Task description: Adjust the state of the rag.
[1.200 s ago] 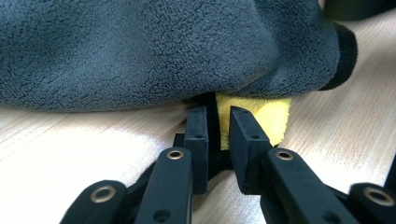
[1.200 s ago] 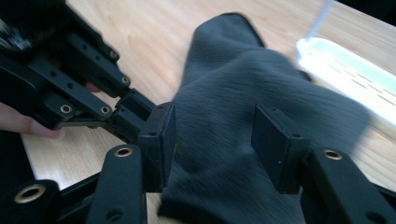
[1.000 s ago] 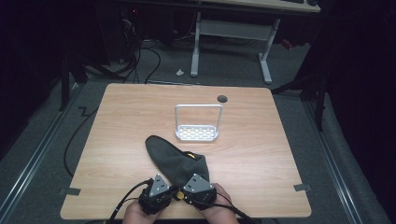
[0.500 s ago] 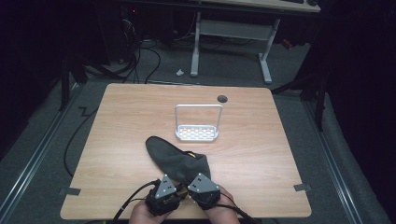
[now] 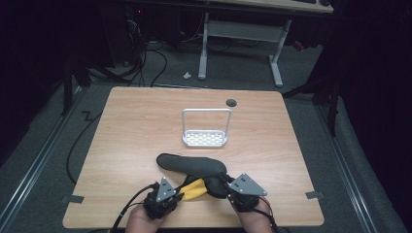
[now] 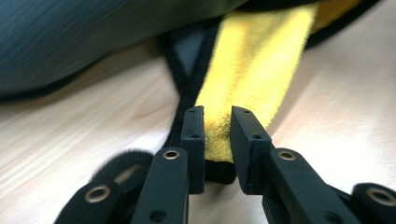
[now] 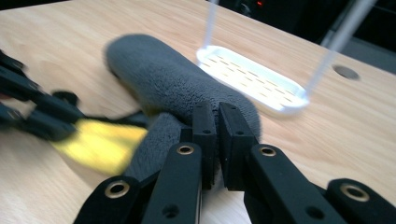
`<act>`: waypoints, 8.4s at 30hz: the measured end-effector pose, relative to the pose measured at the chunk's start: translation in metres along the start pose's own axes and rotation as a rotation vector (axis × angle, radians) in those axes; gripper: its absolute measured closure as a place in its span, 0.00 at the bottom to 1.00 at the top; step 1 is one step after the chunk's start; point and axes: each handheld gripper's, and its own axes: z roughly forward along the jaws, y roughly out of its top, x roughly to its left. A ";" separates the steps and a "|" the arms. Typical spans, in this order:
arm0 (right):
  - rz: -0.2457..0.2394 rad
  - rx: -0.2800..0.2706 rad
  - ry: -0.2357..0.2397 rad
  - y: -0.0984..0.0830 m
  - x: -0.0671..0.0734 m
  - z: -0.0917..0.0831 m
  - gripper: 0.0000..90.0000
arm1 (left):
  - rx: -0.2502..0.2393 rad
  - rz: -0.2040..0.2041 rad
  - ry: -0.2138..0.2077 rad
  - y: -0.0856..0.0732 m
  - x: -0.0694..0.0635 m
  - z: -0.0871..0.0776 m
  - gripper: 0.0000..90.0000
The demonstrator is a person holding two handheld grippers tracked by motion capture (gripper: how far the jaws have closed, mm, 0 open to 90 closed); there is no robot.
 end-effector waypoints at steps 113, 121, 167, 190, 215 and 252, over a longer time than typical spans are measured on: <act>0.250 0.165 -0.261 -0.056 -0.105 -0.050 0.67 | -0.036 -0.099 -0.005 -0.007 0.032 -0.033 0.75; 0.113 0.206 -0.032 -0.042 -0.042 -0.019 0.71 | 0.026 -0.041 -0.031 -0.009 0.019 -0.017 0.63; 0.085 0.226 0.152 -0.048 -0.015 -0.007 0.89 | -0.035 -0.265 -0.115 -0.001 -0.009 0.000 0.62; 0.117 0.297 0.021 -0.064 -0.041 -0.002 0.83 | -0.138 -0.264 -0.055 -0.012 -0.015 -0.073 0.77; 0.144 0.343 0.022 -0.074 -0.054 -0.018 0.80 | 0.059 -0.225 -0.059 -0.015 0.025 -0.026 0.70; 0.273 0.294 -0.185 -0.049 -0.150 0.047 0.77 | -0.061 -0.240 0.085 0.045 0.109 0.035 0.65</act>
